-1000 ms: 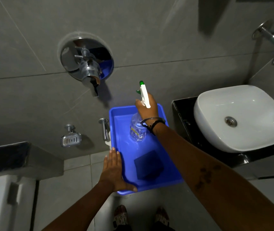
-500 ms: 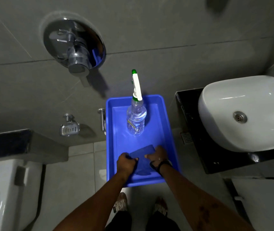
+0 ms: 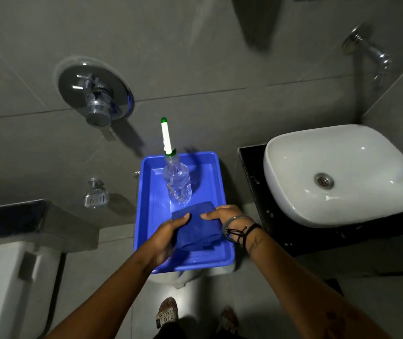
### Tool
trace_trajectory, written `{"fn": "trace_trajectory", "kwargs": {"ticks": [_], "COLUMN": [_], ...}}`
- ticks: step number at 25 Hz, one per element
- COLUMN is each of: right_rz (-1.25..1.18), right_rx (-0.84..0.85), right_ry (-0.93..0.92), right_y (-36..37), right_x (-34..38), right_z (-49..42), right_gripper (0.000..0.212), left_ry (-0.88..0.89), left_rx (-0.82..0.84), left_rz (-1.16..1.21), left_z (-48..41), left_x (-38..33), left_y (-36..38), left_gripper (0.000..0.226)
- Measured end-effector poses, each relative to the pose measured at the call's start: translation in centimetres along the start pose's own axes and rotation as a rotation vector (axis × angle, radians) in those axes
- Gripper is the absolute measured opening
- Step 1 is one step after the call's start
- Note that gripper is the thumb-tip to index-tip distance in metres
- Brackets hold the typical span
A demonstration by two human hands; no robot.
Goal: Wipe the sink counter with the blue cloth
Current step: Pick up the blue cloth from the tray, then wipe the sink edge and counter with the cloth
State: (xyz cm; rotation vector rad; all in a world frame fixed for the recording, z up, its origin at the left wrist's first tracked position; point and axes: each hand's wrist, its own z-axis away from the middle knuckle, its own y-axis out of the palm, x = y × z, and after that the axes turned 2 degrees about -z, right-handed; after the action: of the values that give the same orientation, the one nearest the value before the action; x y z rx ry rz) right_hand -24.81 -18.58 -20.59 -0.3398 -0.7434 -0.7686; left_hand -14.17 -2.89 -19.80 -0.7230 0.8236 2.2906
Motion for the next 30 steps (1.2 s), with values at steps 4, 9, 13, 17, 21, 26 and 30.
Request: {"fn": "trace_trajectory", "kwargs": {"ticks": [4,9,13,17,21,26,30], "right_rz": [-0.117,-0.015,-0.104,-0.144,-0.007,0.201,0.436], "right_rx": [0.018,-0.079,-0.231,-0.290,-0.404,-0.501,-0.599], "right_ry": [-0.027,0.014,-0.022,-0.077,-0.211,-0.416,-0.487], "right_y": [-3.7,-8.0,-10.9,-17.0,-26.2,-36.9,-39.5], "right_x": [0.4,-2.9,-4.9,-3.8,-2.7,-2.4,-1.0], "right_z": [2.8,6.2,8.2,9.8,9.9,7.0,2.7], "right_gripper": [0.016,0.015,0.020,0.003,0.007,0.005,0.033], "left_ry": [0.006,-0.115,0.069,0.436,0.597,0.561,0.498], "left_rx": [0.094,0.057,-0.185,-0.512,-0.312,-0.132,-0.201], "left_rz": [-0.001,-0.107,-0.416,-0.837,-1.154,-1.707,-1.711], "left_z": [0.9,0.7,-0.4,-2.1,-6.6,-9.5,-10.1], "left_x": [0.3,3.6,5.3,7.3,12.6,22.4,22.5], "left_y": [4.1,7.7,10.5,15.9,22.8,26.5,28.8], "left_gripper": [0.039,0.032,0.005,0.010,0.048,0.109,0.124]}}
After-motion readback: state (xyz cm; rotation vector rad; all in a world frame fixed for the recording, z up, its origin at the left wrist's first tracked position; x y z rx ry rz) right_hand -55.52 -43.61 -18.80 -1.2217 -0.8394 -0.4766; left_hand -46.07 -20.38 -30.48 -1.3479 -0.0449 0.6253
